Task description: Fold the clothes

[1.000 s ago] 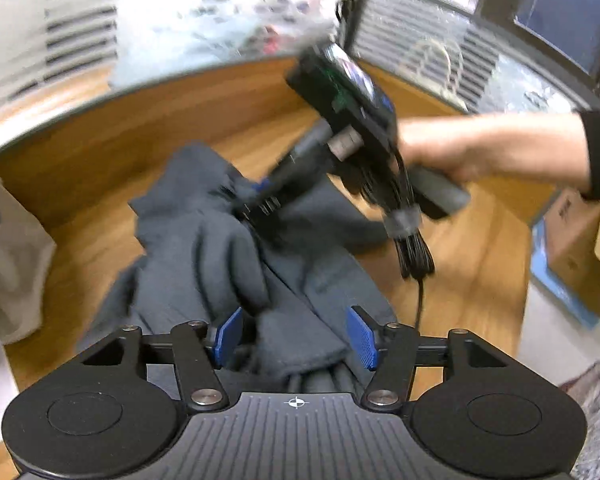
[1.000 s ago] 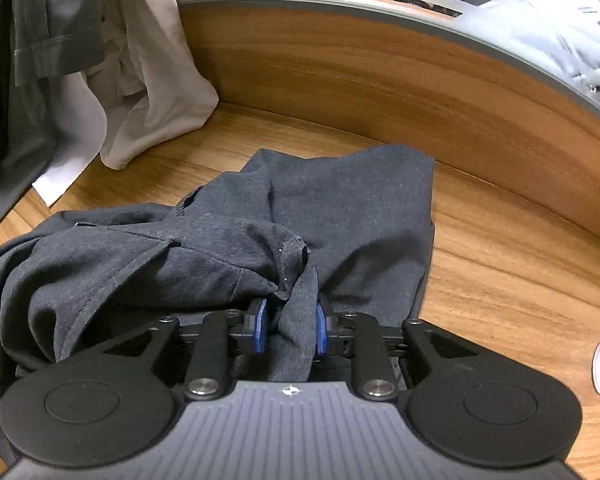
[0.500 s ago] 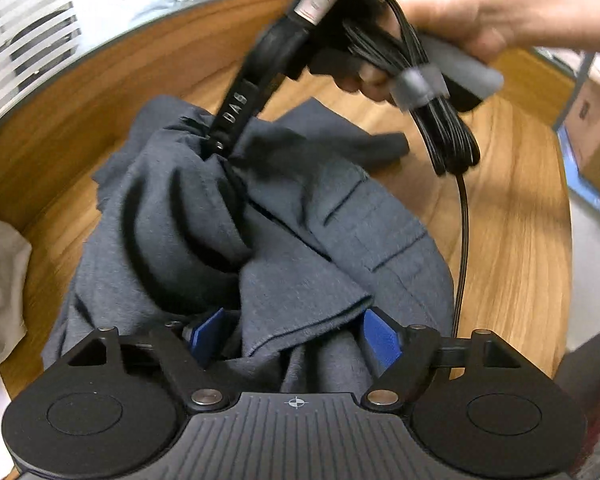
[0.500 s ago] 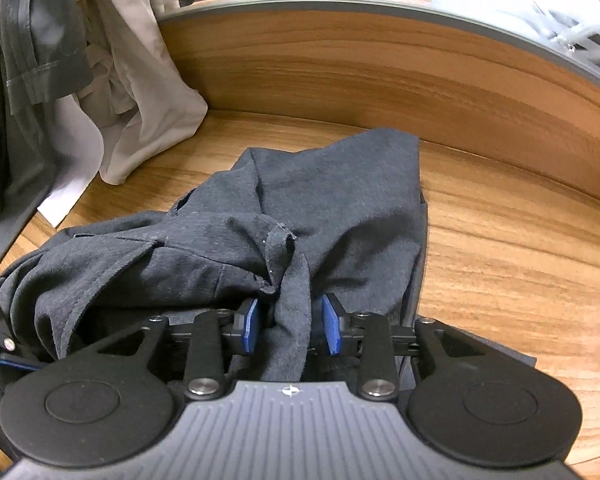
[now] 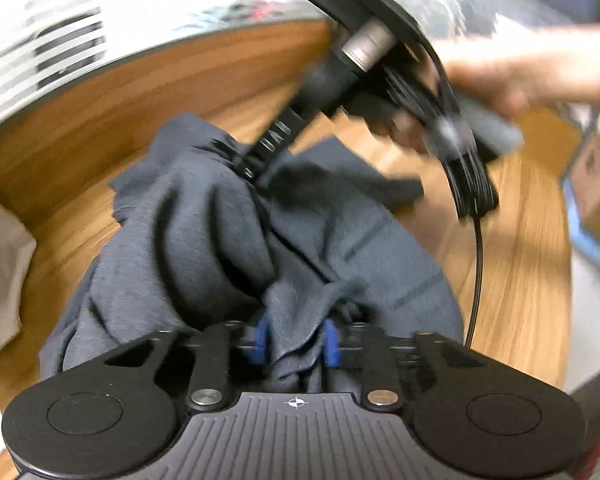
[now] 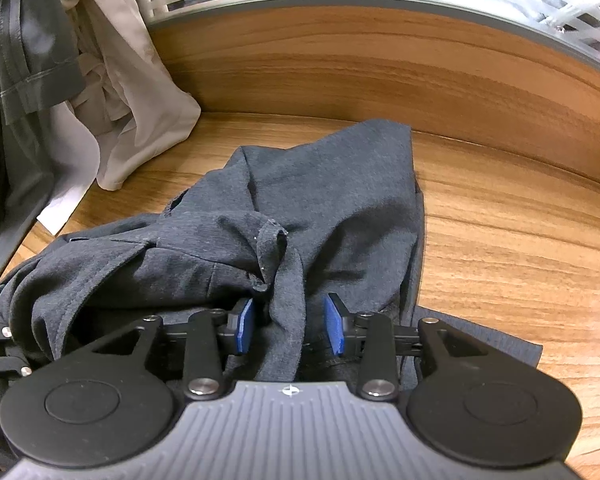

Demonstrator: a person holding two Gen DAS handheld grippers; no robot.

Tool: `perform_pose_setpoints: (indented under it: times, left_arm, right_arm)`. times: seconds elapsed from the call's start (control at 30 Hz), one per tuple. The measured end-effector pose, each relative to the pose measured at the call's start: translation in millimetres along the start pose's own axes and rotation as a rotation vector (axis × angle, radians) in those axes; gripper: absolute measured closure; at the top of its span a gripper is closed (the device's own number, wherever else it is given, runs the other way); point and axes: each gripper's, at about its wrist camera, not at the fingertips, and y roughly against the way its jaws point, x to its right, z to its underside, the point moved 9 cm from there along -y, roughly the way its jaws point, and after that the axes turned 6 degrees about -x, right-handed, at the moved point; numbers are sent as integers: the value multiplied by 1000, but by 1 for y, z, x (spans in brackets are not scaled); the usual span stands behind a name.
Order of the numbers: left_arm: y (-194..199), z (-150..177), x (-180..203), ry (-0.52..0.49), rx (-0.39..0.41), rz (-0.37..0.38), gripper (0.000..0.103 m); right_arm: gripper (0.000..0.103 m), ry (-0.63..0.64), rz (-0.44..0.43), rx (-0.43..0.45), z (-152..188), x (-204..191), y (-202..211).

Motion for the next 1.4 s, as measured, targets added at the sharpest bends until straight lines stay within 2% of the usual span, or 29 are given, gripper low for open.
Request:
perform_pose_setpoints:
  times: [0.13, 0.17, 0.2, 0.3, 0.53, 0.67, 0.8, 0.87, 0.97, 1.07, 1.27, 1.4]
  left_arm:
    - [6, -6, -15, 82, 4, -28, 90]
    - [10, -8, -17, 98, 13, -32, 90]
    - [14, -10, -18, 113, 23, -37, 91]
    - [39, -17, -24, 194, 87, -28, 92]
    - [94, -36, -42, 375, 227, 5, 93]
    - [146, -48, -46, 392, 337, 27, 99]
    - [206, -64, -55, 413, 477, -2, 101]
    - [222, -70, -70, 444, 501, -16, 101]
    - [233, -64, -86, 479, 489, -56, 101]
    - [222, -50, -92, 478, 411, -87, 101]
    - [192, -28, -55, 362, 289, -53, 101]
    - [164, -26, -36, 297, 225, -16, 100]
  right_arm:
    - [62, -14, -1, 2, 1, 0, -2]
    - [67, -22, -5, 3, 1, 0, -2]
    - [78, -31, -9, 7, 1, 0, 0]
    - [88, -42, 6, 23, 2, -3, 6]
    - [92, -80, 75, 72, 10, 0, 42]
    - [93, -121, 109, 104, 22, 5, 71]
    - [94, -176, 185, 142, 37, 18, 104]
    - [94, -217, 215, 164, 46, 28, 121]
    - [94, -257, 226, 182, 60, 38, 142]
    - [94, -261, 273, 220, 67, 37, 169]
    - [94, -234, 239, 281, 62, 19, 220]
    - [94, -175, 251, 265, 57, 6, 223]
